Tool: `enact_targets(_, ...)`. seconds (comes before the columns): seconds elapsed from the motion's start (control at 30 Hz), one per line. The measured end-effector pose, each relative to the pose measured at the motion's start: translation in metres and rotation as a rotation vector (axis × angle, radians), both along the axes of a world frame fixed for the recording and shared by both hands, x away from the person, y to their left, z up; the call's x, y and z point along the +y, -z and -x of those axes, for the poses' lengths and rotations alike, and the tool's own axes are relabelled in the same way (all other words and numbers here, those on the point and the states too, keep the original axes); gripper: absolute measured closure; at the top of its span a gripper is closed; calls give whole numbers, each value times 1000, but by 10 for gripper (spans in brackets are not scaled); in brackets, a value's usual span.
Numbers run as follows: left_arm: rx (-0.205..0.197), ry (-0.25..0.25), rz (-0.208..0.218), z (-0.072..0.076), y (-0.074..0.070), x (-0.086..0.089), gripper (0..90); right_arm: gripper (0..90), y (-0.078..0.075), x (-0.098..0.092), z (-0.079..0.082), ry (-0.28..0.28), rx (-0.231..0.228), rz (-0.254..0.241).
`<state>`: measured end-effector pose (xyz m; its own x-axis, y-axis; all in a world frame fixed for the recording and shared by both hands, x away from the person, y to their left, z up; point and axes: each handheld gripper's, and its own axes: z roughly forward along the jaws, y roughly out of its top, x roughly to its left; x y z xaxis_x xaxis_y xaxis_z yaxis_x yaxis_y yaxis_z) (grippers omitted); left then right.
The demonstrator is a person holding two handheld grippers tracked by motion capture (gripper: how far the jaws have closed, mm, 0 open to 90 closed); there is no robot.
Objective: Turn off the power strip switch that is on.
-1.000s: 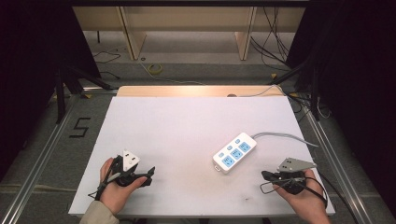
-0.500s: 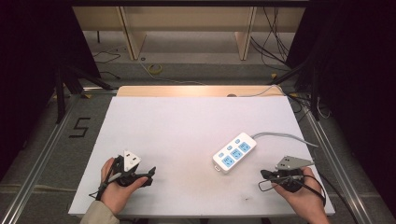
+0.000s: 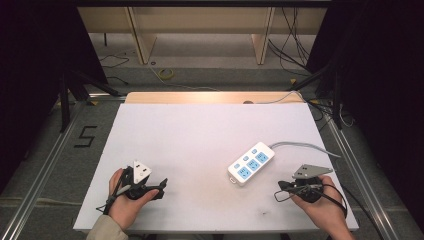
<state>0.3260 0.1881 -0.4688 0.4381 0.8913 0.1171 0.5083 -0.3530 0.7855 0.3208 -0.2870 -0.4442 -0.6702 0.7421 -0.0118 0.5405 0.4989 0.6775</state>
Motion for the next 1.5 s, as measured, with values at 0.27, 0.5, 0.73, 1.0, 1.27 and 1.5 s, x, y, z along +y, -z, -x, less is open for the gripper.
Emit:
enact_targets(0.27,3,0,-3,0,0,2,123,900,-3,3,-5,-3,-5,4)
enact_targets(0.5,1,2,-6,1,0,1,123,900,-4,7,-9,-7,-4,11)
enact_targets(0.73,1,3,-9,1,0,0,124,900,-6,9,-13,-5,-7,17)
enact_targets(1.0,1,3,-9,1,0,0,124,900,-8,12,-16,-7,-6,22)
enact_targets(1.27,1,-1,-11,0,0,1,123,900,-11,15,-20,-10,-9,26)
enact_targets(1.5,-1,2,-10,1,-1,1,123,900,-12,17,-23,-10,-5,28)
